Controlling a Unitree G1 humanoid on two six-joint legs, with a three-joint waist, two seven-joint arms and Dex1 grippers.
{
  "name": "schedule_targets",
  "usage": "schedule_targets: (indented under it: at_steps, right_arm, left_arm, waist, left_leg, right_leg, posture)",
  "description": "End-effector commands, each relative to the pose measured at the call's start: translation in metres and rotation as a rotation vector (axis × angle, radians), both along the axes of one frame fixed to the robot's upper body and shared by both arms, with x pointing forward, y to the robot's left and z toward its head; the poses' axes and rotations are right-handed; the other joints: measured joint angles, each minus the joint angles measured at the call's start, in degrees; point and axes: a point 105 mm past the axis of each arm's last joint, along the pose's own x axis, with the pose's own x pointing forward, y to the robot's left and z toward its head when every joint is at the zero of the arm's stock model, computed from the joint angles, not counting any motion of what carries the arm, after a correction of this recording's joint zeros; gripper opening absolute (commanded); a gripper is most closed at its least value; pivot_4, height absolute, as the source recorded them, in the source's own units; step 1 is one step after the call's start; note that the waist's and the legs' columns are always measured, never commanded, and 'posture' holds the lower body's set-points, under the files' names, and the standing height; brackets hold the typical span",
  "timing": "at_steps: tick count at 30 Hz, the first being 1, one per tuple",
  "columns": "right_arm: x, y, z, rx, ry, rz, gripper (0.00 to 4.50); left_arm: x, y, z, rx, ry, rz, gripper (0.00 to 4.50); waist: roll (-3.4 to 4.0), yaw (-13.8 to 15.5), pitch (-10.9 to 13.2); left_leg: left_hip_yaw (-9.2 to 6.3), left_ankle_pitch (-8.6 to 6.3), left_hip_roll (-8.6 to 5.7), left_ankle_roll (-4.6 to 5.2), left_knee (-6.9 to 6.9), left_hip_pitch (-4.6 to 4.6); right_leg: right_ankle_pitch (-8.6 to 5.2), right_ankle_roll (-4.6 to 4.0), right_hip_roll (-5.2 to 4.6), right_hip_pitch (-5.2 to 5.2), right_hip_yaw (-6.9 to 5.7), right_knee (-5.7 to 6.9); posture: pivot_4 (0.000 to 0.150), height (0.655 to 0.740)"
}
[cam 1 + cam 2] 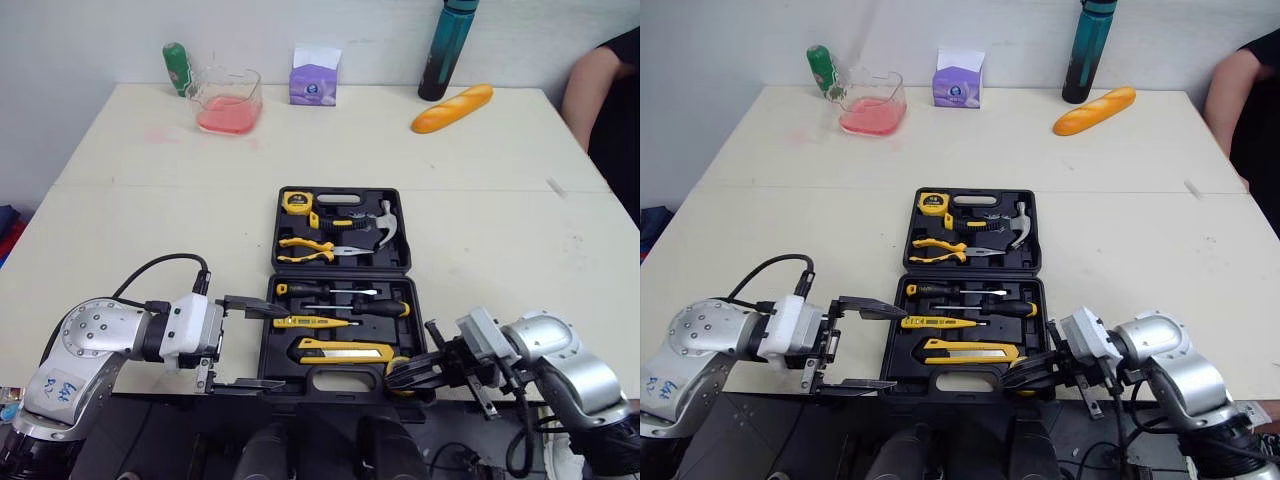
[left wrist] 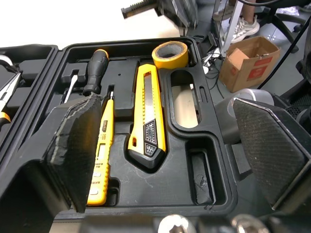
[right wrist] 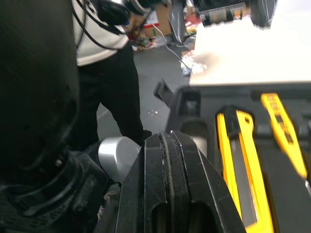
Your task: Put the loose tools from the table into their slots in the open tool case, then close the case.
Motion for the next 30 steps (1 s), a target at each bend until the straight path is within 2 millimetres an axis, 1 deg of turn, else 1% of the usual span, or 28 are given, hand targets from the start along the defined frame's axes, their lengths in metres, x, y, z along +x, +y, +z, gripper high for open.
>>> schedule_targets:
  at_steps: [1,4,8,10,11,16,21,24,27,28,30]
  right_arm:
    - [0.003,-0.002,-0.010,-0.026,-0.038,-0.009,0.02]
    - [0.005,-0.005,-0.021,-0.048,-0.050,-0.022,0.02]
    - [0.004,-0.014,-0.043,-0.146,-0.041,-0.029,0.02]
    - [0.010,-0.011,-0.046,-0.117,0.027,-0.121,0.02]
    - [0.010,-0.010,-0.048,-0.121,0.023,-0.130,0.02]
    - [0.013,-0.018,-0.068,-0.237,-0.003,-0.131,0.02]
    - [0.015,-0.025,-0.080,-0.308,-0.005,-0.138,0.02]
    - [0.015,-0.024,-0.080,-0.302,0.009,-0.136,0.02]
    - [0.013,-0.020,-0.076,-0.258,0.029,-0.116,0.02]
    - [0.012,-0.019,-0.072,-0.241,0.032,-0.104,0.02]
    - [0.011,-0.014,-0.052,-0.147,0.025,-0.088,0.02]
  left_arm:
    - [-0.002,0.000,0.001,0.011,-0.027,0.000,4.50]
    - [-0.002,0.001,0.001,0.012,-0.029,0.005,4.50]
    - [-0.001,0.002,0.000,0.018,-0.031,0.016,4.50]
    - [0.003,0.006,-0.001,0.019,-0.038,0.041,4.50]
    - [0.004,0.007,-0.001,0.016,-0.034,0.055,4.50]
    - [0.006,0.011,-0.002,0.029,-0.029,0.070,4.50]
    - [0.009,0.013,-0.003,0.034,-0.035,0.082,4.50]
    - [0.010,0.013,-0.003,0.035,-0.036,0.086,4.50]
    - [0.010,0.013,-0.003,0.037,-0.034,0.093,4.50]
    - [0.010,0.013,-0.002,0.038,-0.033,0.095,4.50]
    - [0.010,0.015,-0.001,0.036,-0.032,0.106,4.50]
  waist:
    - [0.00,0.0,0.0]
    - [0.00,0.0,0.0]
    - [-0.03,0.0,0.0]
    - [-0.04,0.0,0.0]
    - [-0.07,0.0,0.0]
    - [-0.28,-0.2,-0.2]
    - [-0.74,-0.2,-0.5]
    - [-0.90,-0.3,-0.6]
    - [-0.90,-0.2,-0.6]
    - [-0.90,-0.2,-0.6]
    - [-0.85,-0.2,-0.6]
  left_leg:
    - [0.00,0.00,0.00,0.00,0.00,0.00]
    - [0.00,0.00,0.01,0.00,0.00,0.00]
    - [0.00,0.00,0.01,0.00,0.00,0.04]
    - [0.00,0.00,0.01,0.00,-0.01,0.12]
    - [-0.02,-0.01,0.04,-0.01,-0.01,0.18]
    - [-0.11,-0.05,0.11,-0.09,-0.03,0.43]
    - [-0.12,-0.20,0.22,-0.23,-0.23,0.95]
    - [-0.12,-0.23,0.25,-0.28,-0.36,1.11]
    - [-0.22,-0.30,0.33,-0.42,-0.39,1.21]
    - [-0.25,-0.37,0.34,-0.54,-0.39,1.21]
    - [-0.29,-0.39,0.36,-0.58,-0.40,1.21]
  right_leg:
    - [0.00,0.00,0.00,0.01,0.00,0.00]
    - [0.00,0.00,0.01,0.01,-0.01,0.00]
    - [0.00,0.00,0.01,0.04,-0.01,0.00]
    - [0.00,0.00,0.02,0.12,0.00,-0.01]
    - [0.00,-0.01,0.02,0.20,-0.02,-0.03]
    - [-0.02,-0.03,0.01,0.50,-0.06,-0.10]
    - [-0.07,-0.13,-0.17,0.90,-0.05,-0.24]
    - [-0.10,-0.18,-0.21,1.01,0.02,-0.26]
    - [-0.13,-0.24,-0.21,1.17,0.23,-0.36]
    - [-0.14,-0.26,-0.21,1.19,0.25,-0.37]
    - [-0.14,-0.27,-0.20,1.21,0.24,-0.40]
  posture:
    - [0.150,0.7400]
    - [0.150,0.7400]
    - [0.150,0.7400]
    - [0.150,0.7400]
    - [0.150,0.7400]
    - [0.150,0.7400]
    - [0.150,0.7400]
    - [0.150,0.7400]
    - [0.150,0.7400]
    - [0.150,0.7400]
    - [0.150,0.7400]
